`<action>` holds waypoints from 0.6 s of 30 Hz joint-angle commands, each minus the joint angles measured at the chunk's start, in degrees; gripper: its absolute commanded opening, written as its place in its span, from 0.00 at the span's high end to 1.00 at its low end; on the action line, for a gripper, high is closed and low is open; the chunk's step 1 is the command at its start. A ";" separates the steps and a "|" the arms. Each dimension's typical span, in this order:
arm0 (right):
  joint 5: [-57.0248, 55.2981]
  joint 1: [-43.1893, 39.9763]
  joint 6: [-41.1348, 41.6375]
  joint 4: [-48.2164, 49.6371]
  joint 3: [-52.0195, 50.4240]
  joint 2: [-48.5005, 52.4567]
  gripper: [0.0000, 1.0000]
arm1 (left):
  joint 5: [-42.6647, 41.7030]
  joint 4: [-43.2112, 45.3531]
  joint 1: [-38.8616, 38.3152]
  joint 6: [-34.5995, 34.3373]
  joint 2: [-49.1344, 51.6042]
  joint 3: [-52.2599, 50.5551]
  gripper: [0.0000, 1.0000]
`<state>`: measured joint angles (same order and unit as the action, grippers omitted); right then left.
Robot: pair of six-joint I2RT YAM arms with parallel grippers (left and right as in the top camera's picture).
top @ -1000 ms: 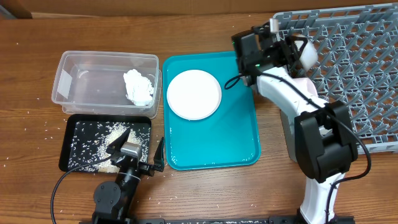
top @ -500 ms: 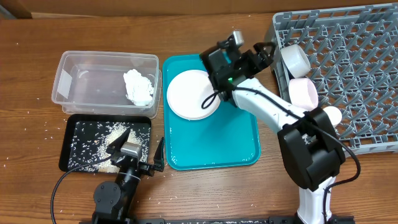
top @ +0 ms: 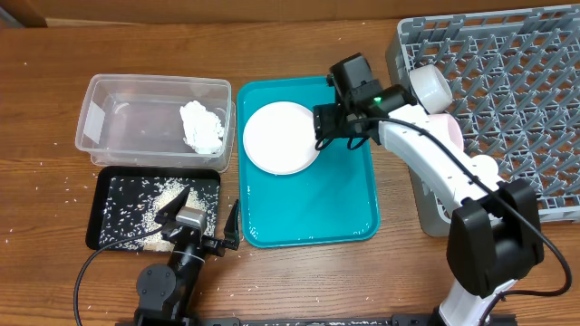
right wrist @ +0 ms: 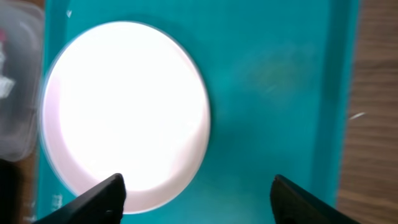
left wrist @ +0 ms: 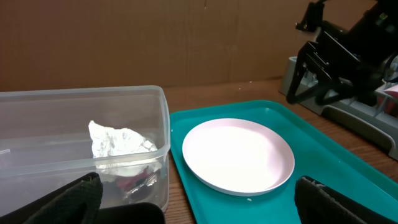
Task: Sort waste into correct bins and load items into the dishwasher
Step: 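Reach the right gripper to the white plate and grasp its edge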
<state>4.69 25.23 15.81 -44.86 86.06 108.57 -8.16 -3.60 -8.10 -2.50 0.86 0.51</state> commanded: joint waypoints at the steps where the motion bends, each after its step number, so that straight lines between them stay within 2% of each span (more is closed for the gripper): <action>1: 9.05 0.44 8.48 0.85 -1.44 2.99 0.33 | 0.24 -0.13 0.59 1.25 -0.55 -0.24 0.00; 6: 8.46 0.50 10.62 2.29 -1.46 8.68 0.38 | 0.26 -0.13 0.59 1.25 -0.52 -0.24 0.00; 10: 8.39 0.70 11.47 2.03 -1.49 11.26 0.51 | 0.24 -0.13 0.59 1.25 -0.50 -0.24 0.00; 12: 7.98 0.68 11.45 1.27 -1.49 11.47 0.66 | 0.24 -0.13 0.59 1.25 -0.50 -0.24 0.00; 14: 7.87 0.48 11.45 -0.17 -1.27 11.26 0.87 | 0.24 -0.13 0.59 1.25 -0.50 -0.24 0.00; 15: 7.28 0.13 11.43 -1.20 -0.90 11.06 0.94 | 0.26 -0.13 0.59 1.25 -0.50 -0.24 0.00; 18: 4.61 -0.87 10.97 -3.50 0.15 9.07 0.96 | 0.24 -0.13 0.59 1.25 -0.50 -0.24 0.00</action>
<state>12.38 25.41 26.83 -47.24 84.77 120.40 -8.16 -3.62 -8.10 -2.50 0.86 0.51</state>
